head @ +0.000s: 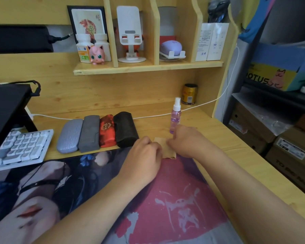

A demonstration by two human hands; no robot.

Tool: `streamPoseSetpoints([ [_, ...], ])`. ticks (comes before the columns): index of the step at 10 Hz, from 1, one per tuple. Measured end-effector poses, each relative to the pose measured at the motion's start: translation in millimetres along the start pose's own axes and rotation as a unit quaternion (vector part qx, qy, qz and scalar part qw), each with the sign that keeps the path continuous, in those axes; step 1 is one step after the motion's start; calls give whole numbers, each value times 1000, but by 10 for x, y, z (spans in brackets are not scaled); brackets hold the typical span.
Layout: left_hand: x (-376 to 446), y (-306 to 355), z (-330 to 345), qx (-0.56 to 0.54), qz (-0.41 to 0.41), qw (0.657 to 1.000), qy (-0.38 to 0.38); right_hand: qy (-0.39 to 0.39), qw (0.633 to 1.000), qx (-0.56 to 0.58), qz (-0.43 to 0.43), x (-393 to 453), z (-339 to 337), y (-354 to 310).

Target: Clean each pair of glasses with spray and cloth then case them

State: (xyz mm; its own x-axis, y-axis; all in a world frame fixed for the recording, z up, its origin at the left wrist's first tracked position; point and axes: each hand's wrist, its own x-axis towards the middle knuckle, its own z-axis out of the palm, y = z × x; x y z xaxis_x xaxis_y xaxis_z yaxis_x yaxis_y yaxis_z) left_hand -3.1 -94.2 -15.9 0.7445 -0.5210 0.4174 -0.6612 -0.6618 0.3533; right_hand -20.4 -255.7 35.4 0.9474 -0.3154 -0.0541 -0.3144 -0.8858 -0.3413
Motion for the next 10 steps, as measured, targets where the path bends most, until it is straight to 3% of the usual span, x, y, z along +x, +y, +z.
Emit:
streamPoseSetpoints([
  [1, -12, 15, -10, -14, -18, 1000, 10, 21, 998, 40, -38, 37, 123, -29],
  [3, -42, 18, -122, -53, -71, 992, 92, 191, 967, 140, -98, 185, 285, -108],
  [4, -106, -27, -241, -36, -87, 987, 127, 192, 967, 130, -106, 262, 342, -177],
  [5, -264, -110, -344, 2, -100, 988, 119, 178, 977, 1, -118, 155, 393, -176],
  [6, -451, -179, -453, 46, -110, 989, 92, 204, 964, -75, -155, -47, 392, -171],
  [7, -581, -276, -562, 86, -136, 983, 88, 156, 957, -118, -215, -202, 458, -169],
  [9, -701, -327, -633, 131, -157, 976, 74, 36, 968, -142, -203, 40, 626, -158],
  [10, -732, -303, -630, 153, -158, 973, 68, 85, 970, -92, -208, -161, 488, -209],
])
